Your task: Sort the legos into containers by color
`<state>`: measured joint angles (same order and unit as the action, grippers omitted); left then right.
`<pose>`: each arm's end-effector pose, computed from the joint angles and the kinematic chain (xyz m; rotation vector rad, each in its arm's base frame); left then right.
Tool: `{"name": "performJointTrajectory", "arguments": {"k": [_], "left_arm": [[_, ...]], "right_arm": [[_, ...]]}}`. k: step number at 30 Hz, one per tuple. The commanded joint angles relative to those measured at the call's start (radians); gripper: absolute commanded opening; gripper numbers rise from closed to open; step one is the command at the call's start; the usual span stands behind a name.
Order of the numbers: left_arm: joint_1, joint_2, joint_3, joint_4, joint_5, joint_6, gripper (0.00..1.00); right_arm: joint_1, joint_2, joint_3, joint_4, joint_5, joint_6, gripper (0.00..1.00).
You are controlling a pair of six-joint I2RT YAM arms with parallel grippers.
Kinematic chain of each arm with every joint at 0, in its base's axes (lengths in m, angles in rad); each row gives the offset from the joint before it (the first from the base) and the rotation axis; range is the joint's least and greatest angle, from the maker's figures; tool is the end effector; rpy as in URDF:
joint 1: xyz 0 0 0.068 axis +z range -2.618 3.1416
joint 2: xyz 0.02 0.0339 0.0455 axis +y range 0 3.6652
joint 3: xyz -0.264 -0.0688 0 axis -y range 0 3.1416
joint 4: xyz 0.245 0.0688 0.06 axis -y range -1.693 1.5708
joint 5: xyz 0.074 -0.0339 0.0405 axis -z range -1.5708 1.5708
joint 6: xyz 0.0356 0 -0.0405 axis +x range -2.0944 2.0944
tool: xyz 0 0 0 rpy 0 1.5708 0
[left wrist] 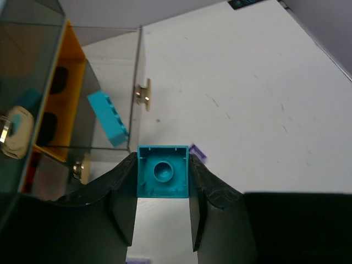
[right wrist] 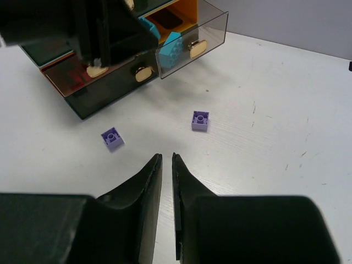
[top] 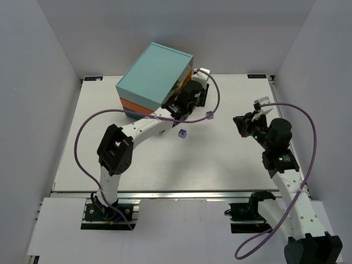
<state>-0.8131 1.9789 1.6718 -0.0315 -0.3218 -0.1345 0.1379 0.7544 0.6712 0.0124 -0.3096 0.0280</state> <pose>0.3368 -0.3396 0.3032 0.4249 1.8576 -0.3382 0.1812 0.0361 0.3261 -0.3271 1.6192 0.3804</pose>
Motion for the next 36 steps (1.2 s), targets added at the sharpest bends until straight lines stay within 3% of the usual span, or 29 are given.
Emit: {"name": "performJointTrajectory", "arguments": {"k": [1, 8, 12, 13, 16, 20, 23, 25, 27, 28, 29, 30, 33, 34, 36], "left_arm": [[0.029, 0.06, 0.127, -0.087, -0.109, 0.026, 0.0], [0.06, 0.179, 0.295, -0.151, -0.177, 0.052, 0.01], [0.071, 0.213, 0.33, -0.137, -0.204, 0.07, 0.29], [0.071, 0.219, 0.339, -0.139, -0.206, 0.073, 0.42], [0.081, 0.254, 0.403, -0.169, -0.211, 0.073, 0.61], [0.092, 0.276, 0.451, -0.196, -0.189, 0.079, 0.72], [0.092, 0.27, 0.471, -0.197, -0.174, 0.082, 0.72], [0.092, 0.255, 0.488, -0.206, -0.166, 0.082, 0.7], [0.092, 0.206, 0.477, -0.212, -0.146, 0.072, 0.5], [0.092, 0.181, 0.465, -0.214, -0.114, 0.064, 0.38], [0.092, 0.152, 0.448, -0.214, -0.096, 0.055, 0.1], [0.092, 0.08, 0.421, -0.211, -0.068, 0.036, 0.0], [0.092, -0.113, 0.236, -0.183, 0.082, -0.023, 0.0], [0.092, -0.165, 0.11, -0.164, 0.148, -0.042, 0.0], [0.092, -0.276, -0.027, -0.139, 0.199, -0.091, 0.0]], "right_arm": [[-0.001, -0.001, -0.002, 0.058, 0.015, -0.014, 0.18], [0.0, -0.003, -0.005, 0.061, 0.01, -0.017, 0.19], [-0.004, 0.002, -0.007, 0.061, 0.006, -0.023, 0.19], [-0.001, 0.005, -0.007, 0.063, 0.006, -0.023, 0.19], [-0.001, 0.005, -0.009, 0.063, 0.0, -0.023, 0.22], [-0.001, 0.01, -0.01, 0.063, -0.011, -0.023, 0.28], [-0.003, 0.011, -0.012, 0.061, -0.02, -0.023, 0.32], [-0.003, 0.013, -0.015, 0.064, -0.028, -0.023, 0.34], [-0.004, 0.02, -0.019, 0.069, -0.046, -0.057, 0.37], [0.0, 0.023, -0.024, 0.069, -0.055, -0.06, 0.38], [-0.001, 0.031, -0.025, 0.072, -0.081, -0.068, 0.38], [0.002, 0.051, -0.03, 0.075, -0.092, -0.071, 0.37], [0.006, 0.121, -0.044, 0.099, -0.105, -0.069, 0.15], [0.008, 0.149, -0.027, 0.107, -0.103, -0.066, 0.03], [0.02, 0.258, 0.025, 0.09, -0.097, -0.06, 0.0]]}}
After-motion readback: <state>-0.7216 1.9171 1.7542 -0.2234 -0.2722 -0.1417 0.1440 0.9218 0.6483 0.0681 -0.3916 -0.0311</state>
